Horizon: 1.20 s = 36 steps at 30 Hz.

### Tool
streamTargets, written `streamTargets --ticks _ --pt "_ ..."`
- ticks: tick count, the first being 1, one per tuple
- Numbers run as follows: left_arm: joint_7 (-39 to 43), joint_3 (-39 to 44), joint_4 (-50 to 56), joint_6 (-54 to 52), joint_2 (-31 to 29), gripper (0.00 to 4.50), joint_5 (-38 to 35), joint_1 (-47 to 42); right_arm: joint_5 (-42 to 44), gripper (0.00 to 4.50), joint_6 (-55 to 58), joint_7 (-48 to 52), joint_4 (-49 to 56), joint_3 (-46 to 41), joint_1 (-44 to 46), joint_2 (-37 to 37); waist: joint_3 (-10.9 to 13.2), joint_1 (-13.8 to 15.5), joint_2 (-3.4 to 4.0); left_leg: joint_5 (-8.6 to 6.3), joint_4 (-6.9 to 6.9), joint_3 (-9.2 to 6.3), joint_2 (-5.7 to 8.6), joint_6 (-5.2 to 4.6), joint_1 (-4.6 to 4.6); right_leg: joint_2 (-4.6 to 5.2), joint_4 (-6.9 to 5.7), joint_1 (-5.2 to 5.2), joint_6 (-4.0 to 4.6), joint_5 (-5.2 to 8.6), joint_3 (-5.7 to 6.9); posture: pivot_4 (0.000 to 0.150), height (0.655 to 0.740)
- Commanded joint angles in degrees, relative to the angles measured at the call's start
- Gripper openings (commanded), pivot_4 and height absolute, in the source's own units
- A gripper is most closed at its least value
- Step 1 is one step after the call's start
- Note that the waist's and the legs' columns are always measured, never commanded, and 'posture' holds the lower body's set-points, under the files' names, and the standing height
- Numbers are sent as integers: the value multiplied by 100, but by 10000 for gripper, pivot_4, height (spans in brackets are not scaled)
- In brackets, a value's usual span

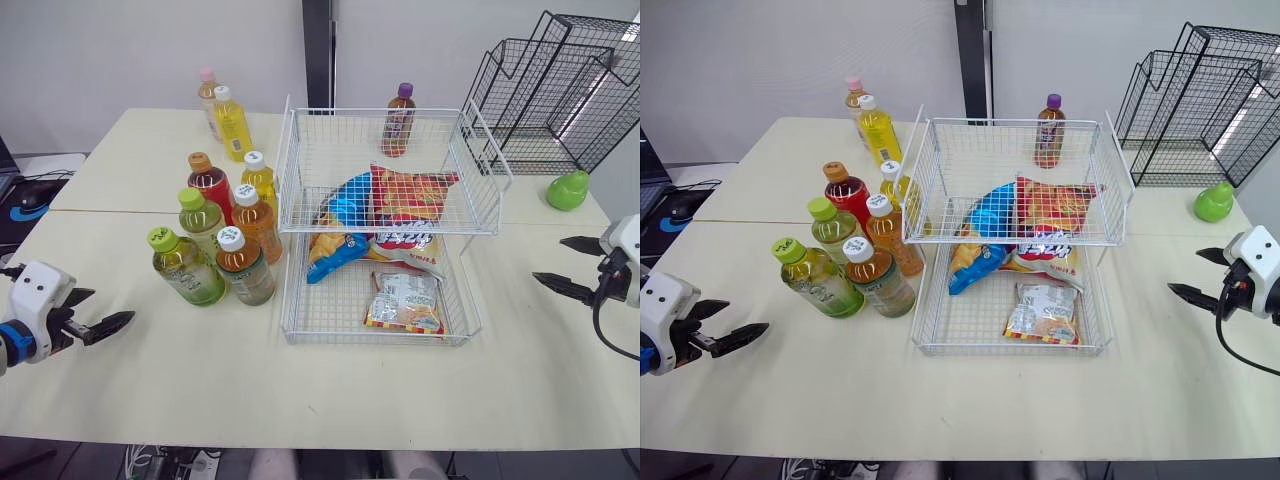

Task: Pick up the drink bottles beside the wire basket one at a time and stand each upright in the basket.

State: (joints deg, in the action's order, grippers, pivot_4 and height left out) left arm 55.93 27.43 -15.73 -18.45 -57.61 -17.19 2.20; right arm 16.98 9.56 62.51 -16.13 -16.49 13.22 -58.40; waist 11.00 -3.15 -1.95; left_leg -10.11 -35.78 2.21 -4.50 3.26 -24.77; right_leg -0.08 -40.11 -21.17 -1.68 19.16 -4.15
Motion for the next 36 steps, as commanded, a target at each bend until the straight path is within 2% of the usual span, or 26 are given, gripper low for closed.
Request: streamTargets --ticks 1,18,36 --pt "112 216 190 -38 -130 44614 -137 -10 1 45000 -142 -24 26 -141 -46 -19 0 0 0 0 0 0 0 0 0 0 0 0 0 0 0 1500 7347" --pt "326 453 7 -121 -102 44614 -520 -269 -146 45000 -877 -697 -605 -346 -116 83 0 -2 0 0 -3 -1 4 0 0 -2 -1 1 0 0 1 1500 7347" --pt "338 621 310 -387 -105 44614 -788 -150 154 45000 -722 -591 -136 -595 -473 149 0 -1 0 0 -3 -2 2 0 0 -3 -2 2 0 0 1 1500 7347"
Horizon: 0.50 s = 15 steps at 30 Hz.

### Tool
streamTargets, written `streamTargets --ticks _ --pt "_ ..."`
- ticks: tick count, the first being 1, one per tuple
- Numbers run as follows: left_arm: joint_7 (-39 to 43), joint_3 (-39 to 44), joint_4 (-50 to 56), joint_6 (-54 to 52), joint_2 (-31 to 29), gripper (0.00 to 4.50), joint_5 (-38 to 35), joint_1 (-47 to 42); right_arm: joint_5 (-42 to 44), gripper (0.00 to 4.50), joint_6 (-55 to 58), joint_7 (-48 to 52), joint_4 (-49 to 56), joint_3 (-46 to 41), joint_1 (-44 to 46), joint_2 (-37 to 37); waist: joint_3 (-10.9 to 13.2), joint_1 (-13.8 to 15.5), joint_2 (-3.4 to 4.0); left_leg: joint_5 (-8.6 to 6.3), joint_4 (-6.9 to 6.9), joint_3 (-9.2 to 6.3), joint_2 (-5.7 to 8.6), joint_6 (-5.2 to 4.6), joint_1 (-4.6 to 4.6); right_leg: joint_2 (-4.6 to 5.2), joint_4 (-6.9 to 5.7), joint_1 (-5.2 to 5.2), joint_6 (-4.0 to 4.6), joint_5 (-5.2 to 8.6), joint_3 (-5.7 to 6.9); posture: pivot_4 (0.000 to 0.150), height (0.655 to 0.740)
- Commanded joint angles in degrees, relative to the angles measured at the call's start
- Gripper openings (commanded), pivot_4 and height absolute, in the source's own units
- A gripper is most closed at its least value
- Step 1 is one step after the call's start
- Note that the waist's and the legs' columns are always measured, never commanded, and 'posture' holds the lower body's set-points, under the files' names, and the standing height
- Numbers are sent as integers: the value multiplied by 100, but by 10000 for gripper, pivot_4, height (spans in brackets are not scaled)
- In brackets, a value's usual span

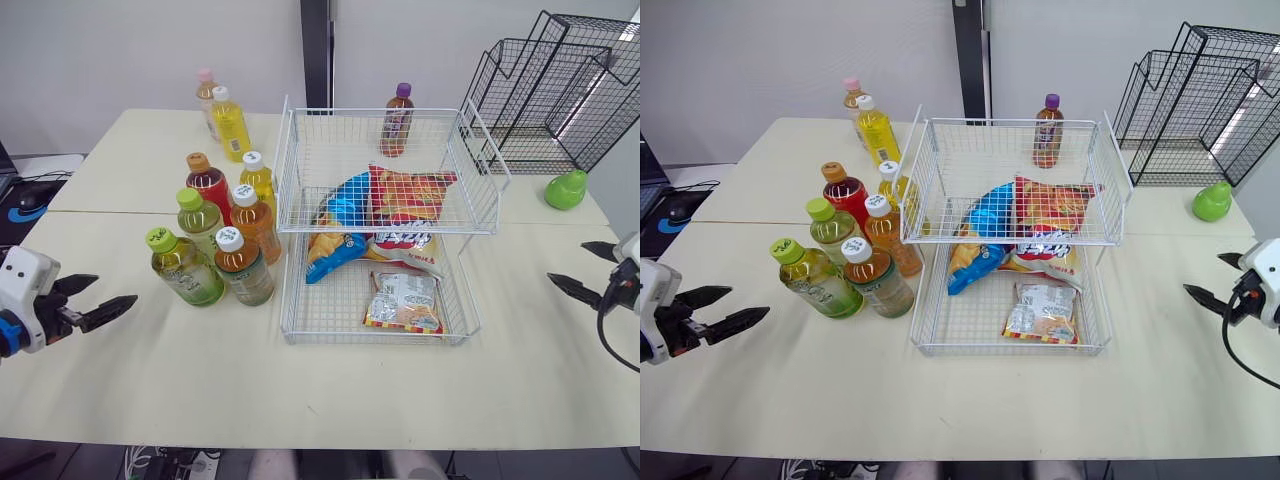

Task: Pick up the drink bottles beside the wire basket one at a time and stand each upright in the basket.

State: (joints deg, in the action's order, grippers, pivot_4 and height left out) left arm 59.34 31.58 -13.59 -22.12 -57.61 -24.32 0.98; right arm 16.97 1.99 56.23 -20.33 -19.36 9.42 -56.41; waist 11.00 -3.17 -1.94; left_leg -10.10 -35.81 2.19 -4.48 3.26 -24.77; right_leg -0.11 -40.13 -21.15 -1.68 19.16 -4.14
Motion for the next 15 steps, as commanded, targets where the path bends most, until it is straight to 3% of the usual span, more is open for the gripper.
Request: streamTargets --ticks 1,3,11,15 --pt "-7 197 93 -32 -104 44614 -77 -51 198 45000 46 47 395 -360 -153 -53 0 1 0 0 0 0 0 0 0 0 0 0 0 0 0 1500 7347" --pt "-20 154 113 -66 -86 44614 -88 -97 339 45000 159 77 760 -528 -315 -69 0 3 0 0 0 0 0 0 0 1 0 0 0 0 0 1500 7347" --pt "-13 -16 86 -171 -50 44614 -74 -258 1954 45000 1891 347 3840 -2041 -1315 -221 -1 34 1 0 0 -11 -3 1 0 1 -5 4 -1 1 4 1500 7347" --pt "18 -53 94 -251 -68 44614 -102 -285 3286 45000 2864 139 5048 -2216 -939 -569 -1 4 1 0 -1 -12 -6 1 0 0 -5 5 -1 1 4 1500 7347"
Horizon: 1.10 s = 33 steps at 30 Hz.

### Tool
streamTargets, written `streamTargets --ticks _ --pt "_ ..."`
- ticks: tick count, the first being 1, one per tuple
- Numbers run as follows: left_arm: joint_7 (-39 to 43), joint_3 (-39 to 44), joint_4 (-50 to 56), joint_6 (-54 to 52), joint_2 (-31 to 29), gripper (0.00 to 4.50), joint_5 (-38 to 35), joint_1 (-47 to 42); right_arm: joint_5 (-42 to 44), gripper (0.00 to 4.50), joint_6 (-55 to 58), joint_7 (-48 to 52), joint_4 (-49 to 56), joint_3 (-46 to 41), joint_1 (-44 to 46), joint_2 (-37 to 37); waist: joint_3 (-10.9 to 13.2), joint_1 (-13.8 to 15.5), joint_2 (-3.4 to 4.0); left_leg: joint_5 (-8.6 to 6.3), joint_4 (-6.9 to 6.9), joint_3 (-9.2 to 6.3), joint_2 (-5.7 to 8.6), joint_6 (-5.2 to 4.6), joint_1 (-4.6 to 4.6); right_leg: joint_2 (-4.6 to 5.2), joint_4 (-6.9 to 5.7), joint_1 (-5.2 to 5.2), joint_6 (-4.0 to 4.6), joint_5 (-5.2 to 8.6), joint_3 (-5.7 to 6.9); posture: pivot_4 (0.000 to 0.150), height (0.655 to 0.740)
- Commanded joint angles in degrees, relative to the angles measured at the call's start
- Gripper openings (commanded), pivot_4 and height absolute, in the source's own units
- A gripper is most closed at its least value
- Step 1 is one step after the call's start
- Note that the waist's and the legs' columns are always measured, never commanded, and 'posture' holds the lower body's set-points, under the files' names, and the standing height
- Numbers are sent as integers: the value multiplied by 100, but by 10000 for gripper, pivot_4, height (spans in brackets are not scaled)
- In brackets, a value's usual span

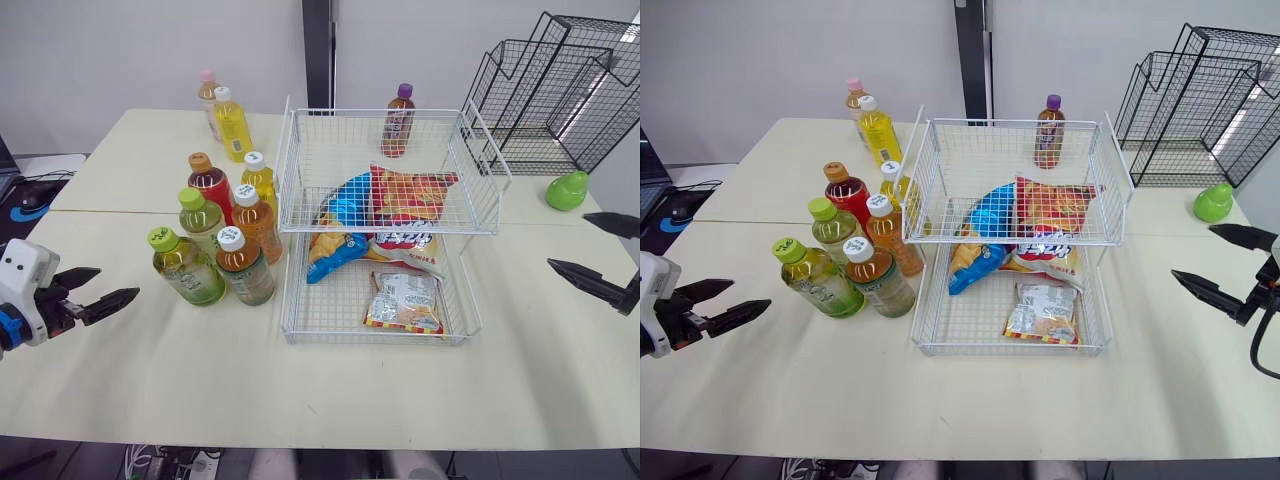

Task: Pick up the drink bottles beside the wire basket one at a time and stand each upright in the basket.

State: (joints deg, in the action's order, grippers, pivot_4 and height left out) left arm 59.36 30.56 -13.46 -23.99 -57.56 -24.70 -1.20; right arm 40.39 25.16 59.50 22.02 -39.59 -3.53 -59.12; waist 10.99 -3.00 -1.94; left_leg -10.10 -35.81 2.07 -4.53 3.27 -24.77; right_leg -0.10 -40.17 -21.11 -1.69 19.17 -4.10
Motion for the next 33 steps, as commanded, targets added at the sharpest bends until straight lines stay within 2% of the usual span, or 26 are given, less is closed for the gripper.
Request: streamTargets --ticks 1,5,7,11,15,18,23,27,33 --pt "16 50 100 -89 -68 44614 -70 -66 1174 45000 652 -285 955 -22 596 -376 0 -26 0 0 0 0 -2 0 1 0 0 0 0 0 0 1500 7347" --pt "-1 188 426 -283 -15 44614 -178 98 1508 45000 756 -429 1154 930 1562 -415 -17 -27 -33 0 -1 -6 -5 0 0 6 1 -1 2 0 3 1500 7347" --pt "-26 426 787 -474 27 44614 -306 339 1385 45000 674 -342 1148 1655 2118 -300 -20 -39 -37 0 -1 -7 -9 0 -3 13 4 -3 2 0 2 1500 7347" --pt "-121 1025 1645 -887 165 44614 -617 892 1127 45000 579 -173 912 2534 2835 37 -21 -28 -42 0 0 -7 -9 0 -5 24 5 -8 3 0 2 1500 7347" --pt "-372 1588 2799 -1604 415 44614 -1265 1212 1033 45000 563 -57 838 2874 3084 293 -21 16 -43 0 1 -11 -7 0 -8 25 4 -9 3 0 6 1500 7347" --pt "-956 1836 3438 -2221 680 44614 -1945 985 977 45000 568 -30 841 2931 3087 389 -22 82 -44 0 -3 -19 -5 0 -8 25 4 -6 3 0 11 1500 7347" --pt "-2267 1470 4267 -2719 1255 44614 -2644 322 823 45000 412 103 819 2880 2858 497 -26 121 -49 0 -13 -22 -3 -1 -7 19 4 6 2 0 10 1500 7347" --pt "-3203 821 4508 -2499 1569 44614 -2171 -201 712 45000 291 198 807 2777 2671 525 -26 125 -50 0 -16 -26 4 -1 -7 -3 4 13 2 -1 9 1500 7347" --pt "-3994 271 4654 -2317 1937 44614 -1804 -528 650 45000 209 278 795 2639 2483 519 -27 109 -51 0 -15 -25 8 0 -7 -24 5 12 2 -2 2 1500 7347"
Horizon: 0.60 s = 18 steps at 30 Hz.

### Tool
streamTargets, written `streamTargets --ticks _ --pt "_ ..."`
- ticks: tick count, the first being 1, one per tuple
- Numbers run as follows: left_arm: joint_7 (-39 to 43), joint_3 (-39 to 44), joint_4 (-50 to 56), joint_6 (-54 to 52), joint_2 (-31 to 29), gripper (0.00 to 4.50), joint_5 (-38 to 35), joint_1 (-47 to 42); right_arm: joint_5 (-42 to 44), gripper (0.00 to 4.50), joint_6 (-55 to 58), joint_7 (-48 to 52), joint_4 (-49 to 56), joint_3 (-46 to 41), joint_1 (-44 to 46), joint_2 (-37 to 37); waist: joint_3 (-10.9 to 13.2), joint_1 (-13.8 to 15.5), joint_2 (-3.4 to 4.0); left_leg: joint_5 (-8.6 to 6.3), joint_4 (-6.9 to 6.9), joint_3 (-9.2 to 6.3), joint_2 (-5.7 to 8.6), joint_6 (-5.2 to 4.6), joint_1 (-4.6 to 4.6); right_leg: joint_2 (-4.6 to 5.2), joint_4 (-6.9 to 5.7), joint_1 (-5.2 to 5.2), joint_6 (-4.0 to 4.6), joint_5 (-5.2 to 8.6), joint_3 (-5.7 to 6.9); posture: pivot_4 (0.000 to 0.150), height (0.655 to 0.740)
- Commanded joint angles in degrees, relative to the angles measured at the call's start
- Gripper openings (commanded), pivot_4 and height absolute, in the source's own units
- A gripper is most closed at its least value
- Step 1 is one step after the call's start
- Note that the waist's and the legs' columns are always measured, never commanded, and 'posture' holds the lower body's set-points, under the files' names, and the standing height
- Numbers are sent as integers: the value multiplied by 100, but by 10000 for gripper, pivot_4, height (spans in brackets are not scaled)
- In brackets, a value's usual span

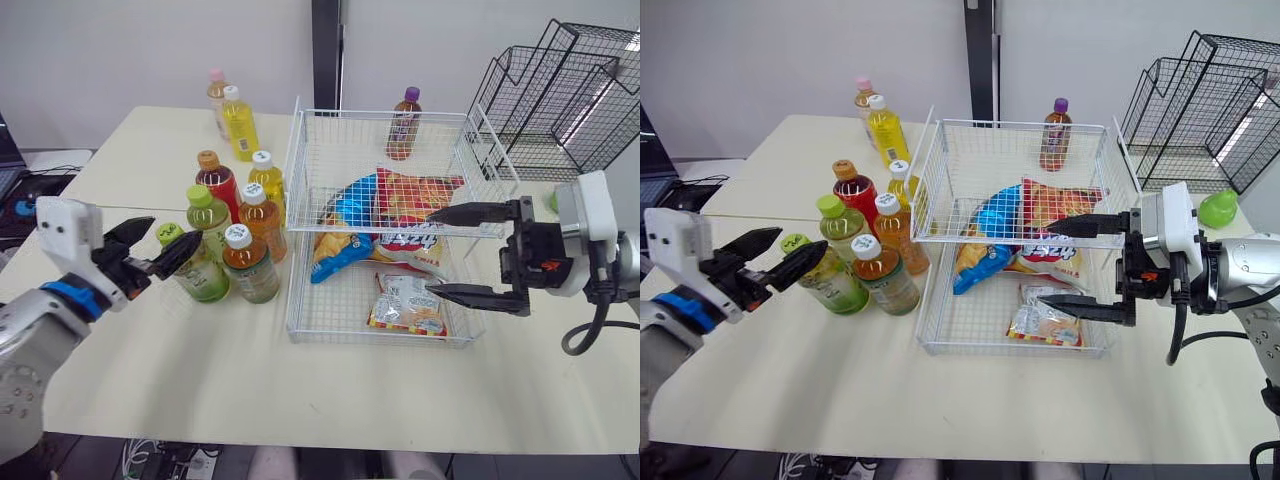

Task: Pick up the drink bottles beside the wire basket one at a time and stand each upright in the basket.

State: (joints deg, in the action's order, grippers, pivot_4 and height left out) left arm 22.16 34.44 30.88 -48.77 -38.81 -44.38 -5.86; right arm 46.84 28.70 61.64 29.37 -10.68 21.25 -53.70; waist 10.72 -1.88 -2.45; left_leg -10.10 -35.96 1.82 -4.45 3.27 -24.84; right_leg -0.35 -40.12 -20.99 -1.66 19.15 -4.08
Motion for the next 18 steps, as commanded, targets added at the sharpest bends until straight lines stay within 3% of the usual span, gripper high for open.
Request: streamTargets --ticks 1,9,12,18 --pt "-362 -213 251 211 98 44614 266 -63 -1 45000 -146 71 51 -268 -3 -27 0 -3 1 0 1 0 0 0 0 -2 0 -1 0 0 -1 1500 7347" --pt "-795 -443 399 447 292 44614 595 -81 5 45000 -61 50 53 -286 87 -33 0 6 0 1 -1 -2 2 1 0 -9 0 0 2 -1 -1 1500 7347" --pt "-803 -528 398 478 272 38512 701 -25 0 45000 -49 27 67 -256 111 -21 0 7 -1 1 -1 -2 3 1 0 -8 0 0 2 -1 -2 1500 7347" --pt "-779 -529 472 521 309 19706 750 98 1 45000 -62 25 39 -259 150 -15 0 7 0 0 0 -2 2 1 0 -8 0 -1 2 -1 0 1500 7347"
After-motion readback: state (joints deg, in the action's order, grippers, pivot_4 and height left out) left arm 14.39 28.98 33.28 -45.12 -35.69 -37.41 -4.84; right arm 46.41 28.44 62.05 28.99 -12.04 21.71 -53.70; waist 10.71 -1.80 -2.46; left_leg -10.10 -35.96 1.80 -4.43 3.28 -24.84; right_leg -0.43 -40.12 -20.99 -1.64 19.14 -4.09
